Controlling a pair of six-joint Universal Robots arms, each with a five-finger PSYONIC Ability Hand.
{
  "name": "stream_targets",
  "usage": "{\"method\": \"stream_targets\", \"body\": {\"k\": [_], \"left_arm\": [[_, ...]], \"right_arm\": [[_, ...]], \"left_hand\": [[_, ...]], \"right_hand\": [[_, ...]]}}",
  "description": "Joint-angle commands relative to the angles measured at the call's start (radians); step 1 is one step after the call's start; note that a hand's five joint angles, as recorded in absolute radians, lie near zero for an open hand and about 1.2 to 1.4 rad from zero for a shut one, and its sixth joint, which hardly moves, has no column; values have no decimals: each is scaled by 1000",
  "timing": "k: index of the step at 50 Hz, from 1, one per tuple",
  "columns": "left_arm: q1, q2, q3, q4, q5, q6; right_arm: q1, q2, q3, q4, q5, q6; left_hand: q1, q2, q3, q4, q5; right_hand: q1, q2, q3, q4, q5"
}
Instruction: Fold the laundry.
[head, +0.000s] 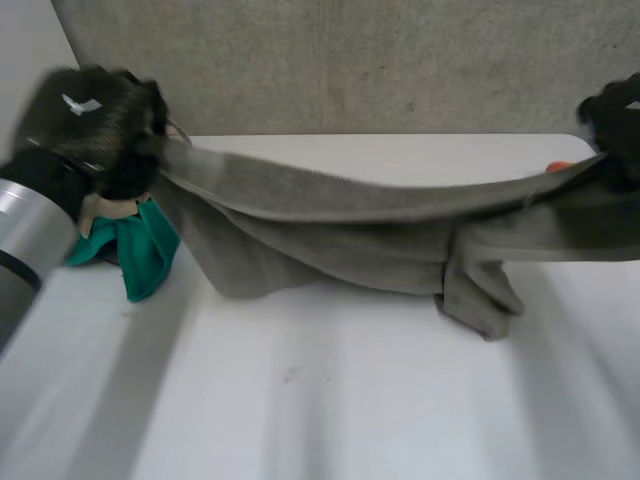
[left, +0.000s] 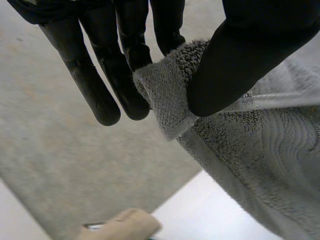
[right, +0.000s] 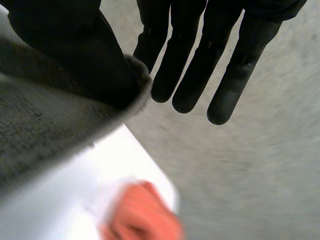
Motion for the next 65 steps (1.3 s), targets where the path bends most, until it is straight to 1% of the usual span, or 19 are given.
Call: {"method": "stream_targets", "body": {"k": [1,5,10,14,17,18,21,23,27,29,32,36,42,46,51,54,59,63,65], "left_arm": [[40,31,53,-129,10,21],[34,-80,53,-154,12,55],[0,-270,91,-152,1,116],[-26,-462,218,-151,-11,167],[-48,-593,394,-146,-56,190],[-51,-620,449,-143,-71,196],[-57,-715,701,-87,-128,215],[-55,-761,878,-10,-145,222],[-60,-780,1060,135,-152,229],[-61,-777,1076,186,-156,229],[-66,-771,1058,245,-160,222],[-75,-722,934,228,-165,218],[-66,-601,590,248,-156,187],[-68,-582,406,276,-156,160],[-71,-594,216,295,-153,140],[-69,-602,156,314,-151,138],[-65,-628,117,334,-151,138],[-65,-628,108,335,-151,138],[-63,-618,97,335,-151,138]], "right_arm": [[-79,-26,-128,255,-11,-239],[-69,28,-127,284,-22,-249],[-30,209,-122,281,-12,-319],[-4,321,-163,260,-9,-407],[4,410,-243,194,1,-422],[10,460,-301,130,20,-422],[16,508,-396,2,64,-422],[20,517,-484,-189,98,-421],[31,502,-524,-531,98,-414],[43,473,-504,-690,87,-408],[57,441,-460,-739,60,-405],[79,415,-374,-712,12,-382],[74,381,-185,-578,1,-315],[73,372,-70,-488,-3,-246],[47,399,54,-441,-40,-106],[14,480,73,-434,-92,-2],[-7,533,74,-411,-147,156],[-73,537,71,-366,-154,289],[-90,542,64,-343,-154,335]], "left_hand": [[248,200,204,197,234],[248,200,204,197,234],[248,200,204,197,234],[248,200,204,197,234],[248,200,204,197,234],[248,200,204,197,234],[248,200,204,197,234],[248,200,204,197,234],[248,200,204,197,234],[248,200,204,197,234],[248,200,204,197,234],[248,200,204,197,234],[248,200,204,197,234],[248,200,204,197,234],[248,200,204,197,234],[248,200,204,197,234],[248,200,204,197,234],[248,200,204,197,234],[248,200,204,197,234]], "right_hand": [[263,221,211,200,239],[263,221,211,200,239],[263,221,211,200,239],[263,221,211,200,239],[263,221,211,200,239],[263,221,211,200,239],[263,221,211,200,239],[263,221,211,200,239],[263,221,211,200,239],[263,221,211,200,239],[263,221,211,200,239],[263,221,211,200,239],[263,221,211,200,239],[263,221,211,200,239],[263,221,211,200,239],[263,221,211,200,239],[263,221,211,200,239],[-196,-238,-247,-258,-220],[-276,-318,-327,-339,-300]]}}
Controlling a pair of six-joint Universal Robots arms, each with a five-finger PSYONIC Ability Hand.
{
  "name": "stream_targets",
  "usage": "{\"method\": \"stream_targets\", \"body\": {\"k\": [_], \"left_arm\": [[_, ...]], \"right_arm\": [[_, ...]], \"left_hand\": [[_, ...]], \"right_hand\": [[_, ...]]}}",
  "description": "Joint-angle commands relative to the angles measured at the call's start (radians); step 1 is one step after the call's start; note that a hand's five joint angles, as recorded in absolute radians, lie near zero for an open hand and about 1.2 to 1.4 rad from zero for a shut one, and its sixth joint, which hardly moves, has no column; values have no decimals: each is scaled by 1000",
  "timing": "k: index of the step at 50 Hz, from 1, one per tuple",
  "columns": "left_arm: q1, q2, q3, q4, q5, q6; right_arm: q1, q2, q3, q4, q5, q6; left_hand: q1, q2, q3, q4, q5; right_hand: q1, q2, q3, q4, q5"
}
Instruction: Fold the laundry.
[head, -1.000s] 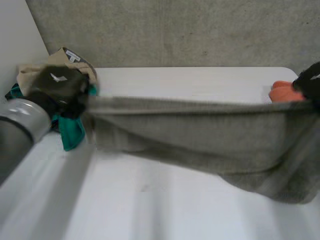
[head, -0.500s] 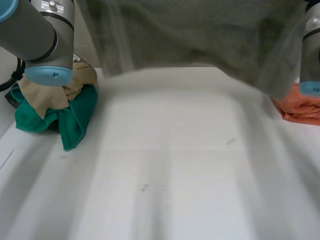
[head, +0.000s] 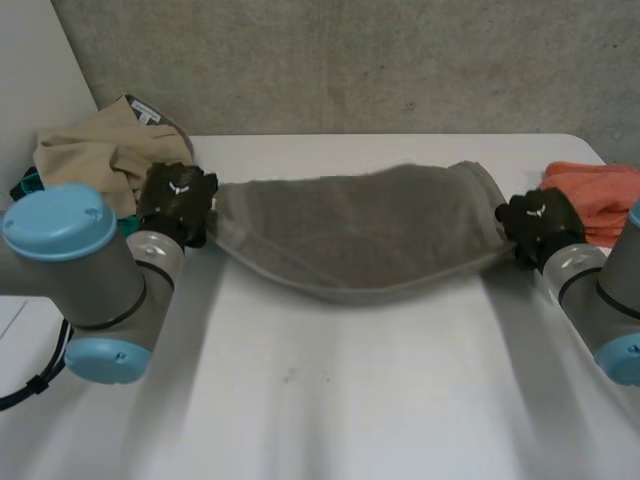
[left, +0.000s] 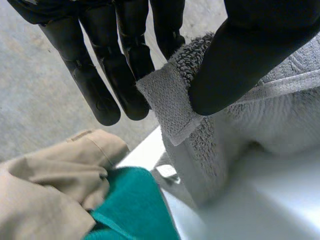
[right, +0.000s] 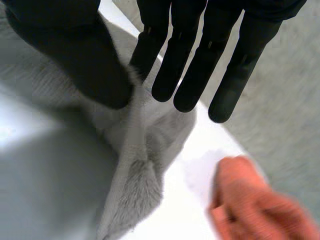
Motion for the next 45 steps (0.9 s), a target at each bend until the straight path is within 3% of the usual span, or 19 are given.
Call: {"method": "stream_targets", "body": {"k": [1,3,12,15,17,18,19,23,29,35,40,45], "left_arm": [[3,8,-18,4,0,1],[3,12,-24,4,0,1],[3,26,-36,4,20,-2],[3,28,-38,4,20,-4],[3,28,-40,4,20,-4],[4,32,-41,2,20,-4],[4,35,-43,2,18,-4],[11,73,-61,-19,17,-1],[11,193,-156,-120,17,13],[11,365,-296,-353,20,28],[11,439,-404,-534,24,113],[-2,430,-451,-549,37,174]], "right_arm": [[-77,21,-20,75,-11,204],[-108,38,-40,126,-9,279],[-160,93,-106,302,-11,376],[-163,103,-112,307,-9,355],[-166,103,-112,302,0,321],[-168,100,-112,301,7,301],[-168,95,-112,301,14,284],[-183,58,-91,298,29,160],[-199,-109,16,310,23,-117],[-268,-245,142,360,34,-407],[-343,-319,229,540,58,-691],[-354,-322,227,602,60,-718]], "left_hand": [[248,198,200,193,234],[248,198,200,193,234],[248,198,200,193,234],[248,198,200,193,234],[248,198,200,193,234],[248,198,200,193,234],[248,198,200,193,234],[248,198,200,193,234],[248,198,200,193,234],[248,198,200,193,234],[248,198,200,193,234],[248,198,200,193,234]], "right_hand": [[-180,-174,-178,-180,-192],[-386,-379,-384,-386,-398],[-401,-395,-399,-401,-413],[-179,-173,-177,-179,-191],[123,130,125,123,111],[403,410,405,404,392],[425,432,427,426,414],[426,432,428,426,414],[426,432,428,426,414],[426,432,428,426,414],[426,432,428,426,414],[426,432,428,426,414]]}}
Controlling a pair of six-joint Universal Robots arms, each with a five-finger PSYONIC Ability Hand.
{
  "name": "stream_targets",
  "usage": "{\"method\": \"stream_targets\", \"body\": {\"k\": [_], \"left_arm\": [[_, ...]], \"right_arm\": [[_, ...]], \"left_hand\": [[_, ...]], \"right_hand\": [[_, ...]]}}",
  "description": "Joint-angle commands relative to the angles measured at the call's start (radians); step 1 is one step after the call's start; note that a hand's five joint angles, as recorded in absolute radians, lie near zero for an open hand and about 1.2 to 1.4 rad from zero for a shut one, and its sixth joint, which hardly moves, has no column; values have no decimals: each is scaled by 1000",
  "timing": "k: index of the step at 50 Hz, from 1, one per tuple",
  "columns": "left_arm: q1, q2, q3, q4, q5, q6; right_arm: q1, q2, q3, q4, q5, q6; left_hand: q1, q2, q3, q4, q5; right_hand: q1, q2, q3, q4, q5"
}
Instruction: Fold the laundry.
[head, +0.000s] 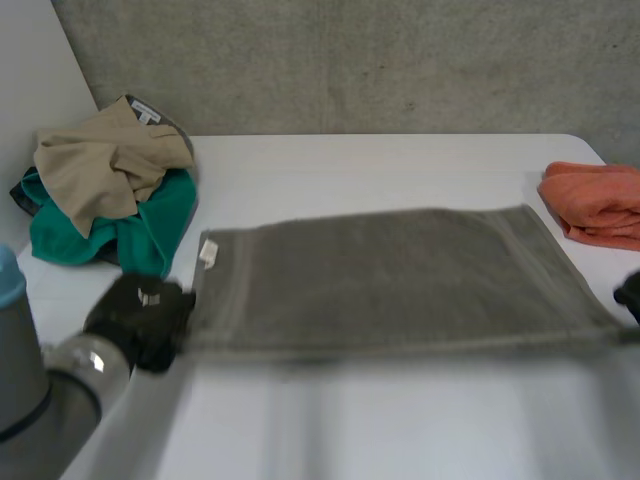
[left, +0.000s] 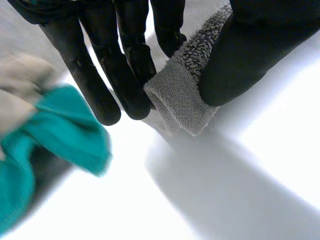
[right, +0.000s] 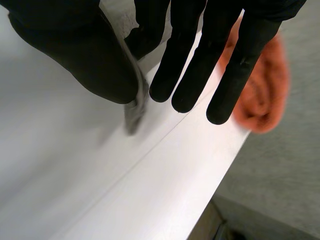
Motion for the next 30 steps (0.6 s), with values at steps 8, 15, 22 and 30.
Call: {"method": "stream_targets", "body": {"k": [8,15,22,30], "left_arm": [[-15,-179,45,117,4,78],[-15,-281,156,208,-80,62],[-18,-357,254,350,-128,44],[-38,-509,417,392,-170,47]], "right_arm": [[103,88,-68,-87,15,6],[213,255,-217,-312,18,14],[249,448,-394,-406,21,14],[267,577,-542,-447,21,17]], "left_hand": [[248,198,200,193,234],[248,198,200,193,234],[248,198,200,193,234],[248,198,200,193,234]], "right_hand": [[191,215,210,197,215],[191,215,210,197,215],[191,215,210,197,215],[191,215,210,197,215]]}}
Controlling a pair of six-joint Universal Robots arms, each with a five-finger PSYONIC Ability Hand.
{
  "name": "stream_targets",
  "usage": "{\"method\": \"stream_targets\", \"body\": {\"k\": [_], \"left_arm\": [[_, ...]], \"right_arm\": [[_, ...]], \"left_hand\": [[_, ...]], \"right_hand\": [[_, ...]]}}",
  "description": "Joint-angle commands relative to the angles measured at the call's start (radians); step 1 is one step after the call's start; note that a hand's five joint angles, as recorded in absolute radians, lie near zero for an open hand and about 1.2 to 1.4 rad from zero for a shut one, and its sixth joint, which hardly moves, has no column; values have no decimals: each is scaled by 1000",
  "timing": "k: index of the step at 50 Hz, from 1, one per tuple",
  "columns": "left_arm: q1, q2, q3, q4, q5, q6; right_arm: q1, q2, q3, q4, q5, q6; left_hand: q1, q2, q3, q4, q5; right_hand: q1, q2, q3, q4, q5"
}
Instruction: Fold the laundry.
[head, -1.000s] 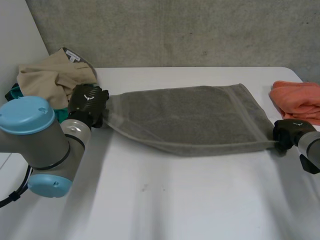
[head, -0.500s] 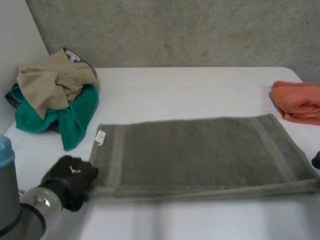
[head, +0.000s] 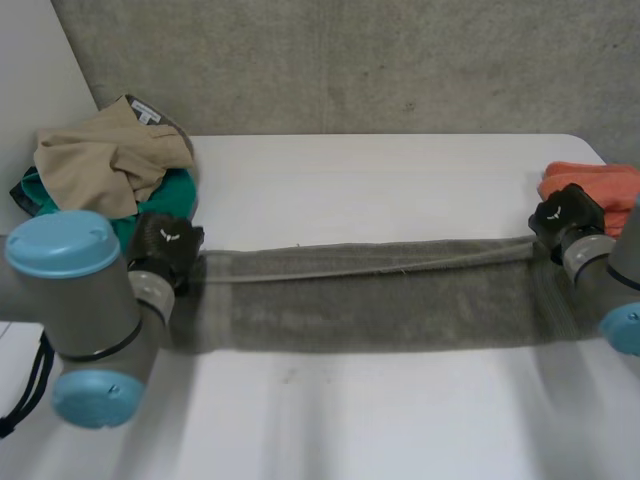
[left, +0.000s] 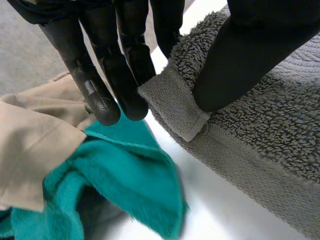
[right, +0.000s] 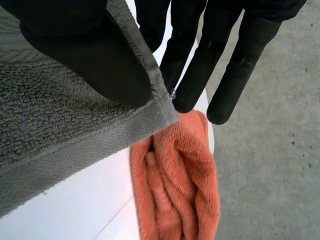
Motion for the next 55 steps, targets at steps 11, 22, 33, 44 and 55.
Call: {"method": "stream_targets", "body": {"k": [11,22,33,44,55], "left_arm": [[-51,-189,249,25,-85,-6],[-84,-47,157,20,-74,-6],[-86,128,-59,34,-60,-3],[-101,130,-118,54,-8,-10],[-103,162,-125,57,-11,-10]], "right_arm": [[25,155,-176,-172,64,106],[-7,-58,-17,-100,40,364],[-186,-213,202,179,-167,361],[-269,-150,238,102,-234,355],[-317,-93,210,-30,-59,258]], "left_hand": [[-974,-1024,-1021,-1029,-988],[-974,-1024,-1021,-1029,-988],[-974,-1024,-1021,-1029,-988],[-970,-1020,-1018,-1025,-984],[-967,-1017,-1015,-1022,-981]], "right_hand": [[-1041,-1007,-1012,-1025,-1021],[-1041,-1007,-1012,-1025,-1021],[-1041,-1007,-1012,-1025,-1021],[-860,-826,-832,-845,-841],[181,215,210,196,201]]}}
